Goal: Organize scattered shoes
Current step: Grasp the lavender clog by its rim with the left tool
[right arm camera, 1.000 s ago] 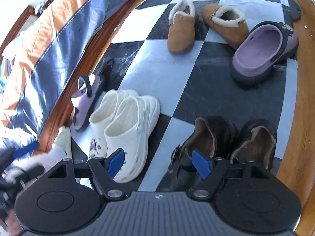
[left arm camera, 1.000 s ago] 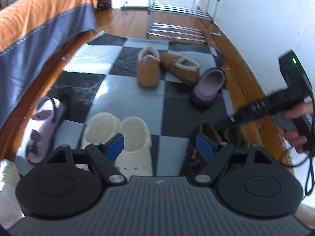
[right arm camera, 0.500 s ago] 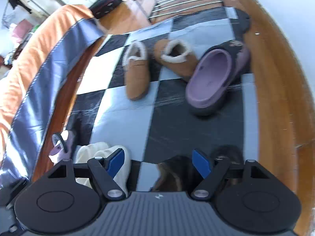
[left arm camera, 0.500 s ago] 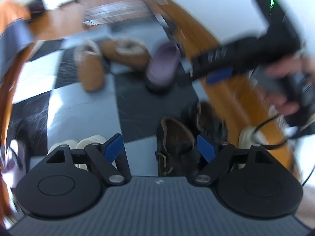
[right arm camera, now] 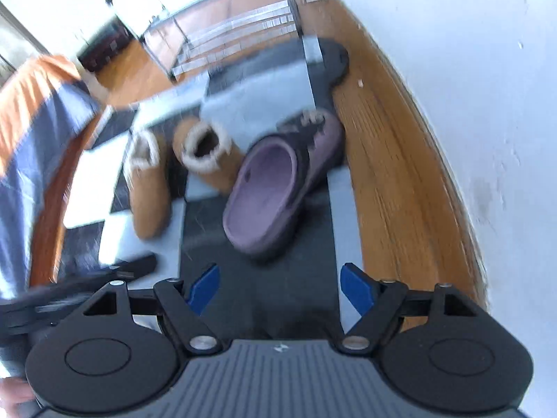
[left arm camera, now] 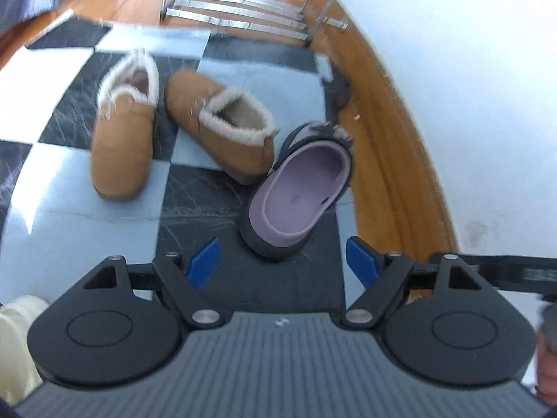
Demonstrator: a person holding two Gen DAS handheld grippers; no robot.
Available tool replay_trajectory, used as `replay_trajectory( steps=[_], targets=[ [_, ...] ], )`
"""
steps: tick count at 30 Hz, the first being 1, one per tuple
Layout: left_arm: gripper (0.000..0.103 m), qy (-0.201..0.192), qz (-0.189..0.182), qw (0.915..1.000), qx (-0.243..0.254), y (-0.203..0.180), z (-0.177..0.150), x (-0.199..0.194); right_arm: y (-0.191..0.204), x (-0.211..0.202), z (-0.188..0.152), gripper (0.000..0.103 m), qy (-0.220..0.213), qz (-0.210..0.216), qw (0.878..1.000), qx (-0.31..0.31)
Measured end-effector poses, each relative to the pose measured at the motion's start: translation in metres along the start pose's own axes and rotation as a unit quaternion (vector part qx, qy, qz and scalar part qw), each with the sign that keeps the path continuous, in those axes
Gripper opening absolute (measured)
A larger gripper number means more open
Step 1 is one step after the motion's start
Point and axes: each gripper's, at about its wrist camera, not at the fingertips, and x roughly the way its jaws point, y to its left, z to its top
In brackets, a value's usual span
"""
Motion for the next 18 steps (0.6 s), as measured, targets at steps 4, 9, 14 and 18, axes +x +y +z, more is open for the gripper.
replay_trajectory(
  steps=[4,9,14,18],
  targets=[
    [0.08,-0.03,0.068,0.9971,0.017,0.001,0.015,0.051,-0.023,0.007,0.002,0.078,-0.023,0.057,0.997,0.042],
    [0.08,-0.008,0.062,0.9979,-0.017,0.012,0.019,0.11,-0.03,0.03,0.0,0.078,-0.061,0.035,0.997,0.026],
    [0.08,-0.027,0.074,0.996,-0.04,0.007,0.011,0.132,-0.044,0.05,-0.009,0.078,-0.041,0.059,0.997,0.035],
    [0.032,-0.01,0.07,0.9955,-0.063,0.007,0.007,0.135,-0.051,0.054,-0.018,0.078,-0.032,0.037,0.998,0.029]
  ],
)
